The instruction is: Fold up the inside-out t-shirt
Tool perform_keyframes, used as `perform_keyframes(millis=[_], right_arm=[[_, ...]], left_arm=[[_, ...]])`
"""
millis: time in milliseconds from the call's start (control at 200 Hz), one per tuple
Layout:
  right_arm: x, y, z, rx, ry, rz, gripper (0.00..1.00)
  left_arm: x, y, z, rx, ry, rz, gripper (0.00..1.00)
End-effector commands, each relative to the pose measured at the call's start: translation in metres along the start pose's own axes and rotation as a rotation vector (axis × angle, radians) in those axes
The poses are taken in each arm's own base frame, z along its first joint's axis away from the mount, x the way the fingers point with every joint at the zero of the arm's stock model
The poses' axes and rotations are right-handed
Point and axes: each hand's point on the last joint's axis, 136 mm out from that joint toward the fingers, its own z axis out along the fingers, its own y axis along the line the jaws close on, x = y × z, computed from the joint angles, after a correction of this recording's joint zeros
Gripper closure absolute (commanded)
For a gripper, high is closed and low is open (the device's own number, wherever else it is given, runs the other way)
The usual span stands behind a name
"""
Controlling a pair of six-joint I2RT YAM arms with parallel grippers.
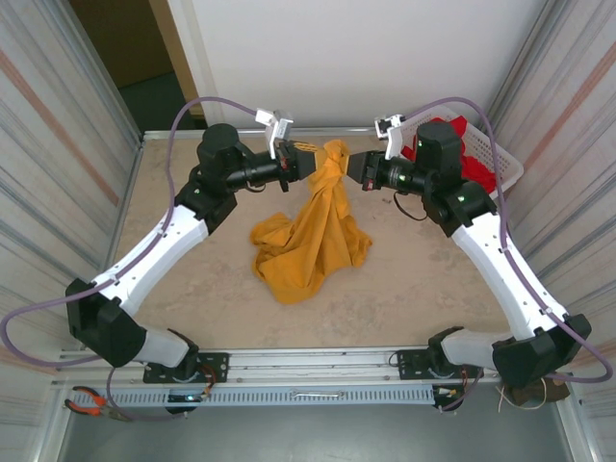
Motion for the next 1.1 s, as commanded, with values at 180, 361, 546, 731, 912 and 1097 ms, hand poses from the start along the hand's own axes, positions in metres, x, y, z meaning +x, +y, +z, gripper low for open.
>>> perform_keyframes(millis=[180,361,546,731,912,1097], right_arm=[[-0.050,0.015,-0.038,0.023,-0.143,-0.072,1.00],[-0.086,0.037,-0.064,-0.007,-0.225,-0.116,1.00],[-0.092,0.043,-0.067,-0.020,-0.230,-0.122,1.00],[-0.083,0.031,-0.069,0.011,-0.224,-0.097,1.00],[-0.078,0.026,-0.074,0.026,-0.226,-0.085,1.00],[-0.076,0.022,-0.075,0.034,-0.226,-0.078,1.00]], left_arm=[[-0.028,0.012,-0.014,-0.101,-0.088,0.036,0.50],[0.001,0.069,-0.049,-0.312,-0.064,-0.070,0.40],[0.090,0.122,-0.070,-0.493,0.145,-0.216,0.39],[0.182,0.151,-0.076,-0.549,0.292,-0.337,0.38],[0.232,0.152,-0.068,-0.566,0.352,-0.452,0.38],[0.258,0.139,-0.058,-0.639,0.284,-0.622,0.35]])
